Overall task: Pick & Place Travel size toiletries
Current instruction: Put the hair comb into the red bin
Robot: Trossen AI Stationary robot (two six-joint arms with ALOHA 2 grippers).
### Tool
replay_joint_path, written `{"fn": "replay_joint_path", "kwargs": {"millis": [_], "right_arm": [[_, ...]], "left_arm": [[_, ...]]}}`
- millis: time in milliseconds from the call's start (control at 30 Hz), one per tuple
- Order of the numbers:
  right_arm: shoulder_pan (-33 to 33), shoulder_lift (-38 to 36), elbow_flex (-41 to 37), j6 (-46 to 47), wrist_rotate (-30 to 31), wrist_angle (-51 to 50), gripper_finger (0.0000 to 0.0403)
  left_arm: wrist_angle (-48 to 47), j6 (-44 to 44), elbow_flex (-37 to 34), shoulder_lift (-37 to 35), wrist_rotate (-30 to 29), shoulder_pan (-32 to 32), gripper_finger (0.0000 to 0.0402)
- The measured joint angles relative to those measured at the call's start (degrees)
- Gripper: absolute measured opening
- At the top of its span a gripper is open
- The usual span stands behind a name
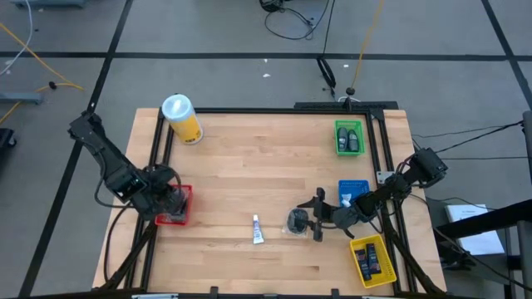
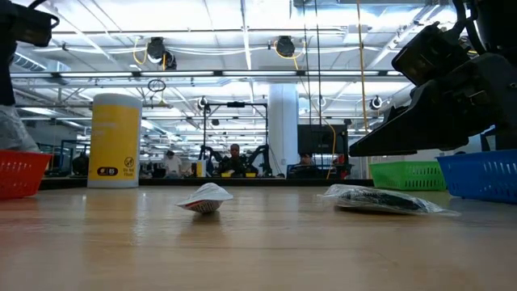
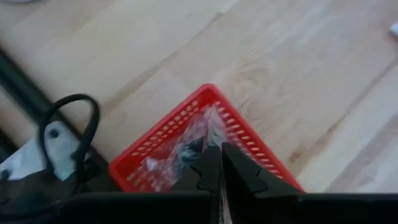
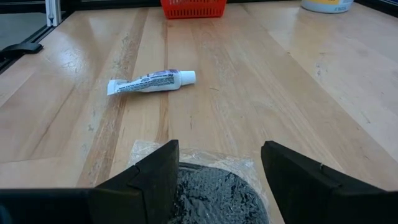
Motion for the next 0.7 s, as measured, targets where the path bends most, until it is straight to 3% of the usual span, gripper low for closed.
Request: {"fn": "replay_joint_path", "kwargs": {"millis": [133,333,467,600,700], "right_arm": [[0.0,0.0,0.0,0.0,0.0,0.0,0.0222],[0.0,0.0,0.0,0.3,0.0,0.0,0.0222],[0.0,0.0,0.0,0.2,0.0,0.0,0.0222],[-0.1,0.0,0.0,0.1,0.0,0.0,0.0222],[-0.1,0.0,0.0,0.0,0.0,0.0,0.0222]], "left_arm": [[-0.5,-1.1,0.0,0.0,-0.2,0.1,0.0046],[-0.3,-1.8,0.0,0.0,-0.4,1.6,0.0153],[-0.4,-3.2,1.0,-0.3,3.6,3.7,0.021],[-0.2,-6.1,1.5,0.0,9.4,4.4,0.0215],[-0.2,-6.3,1.6,1.8,11.4,4.7,0.018]]}}
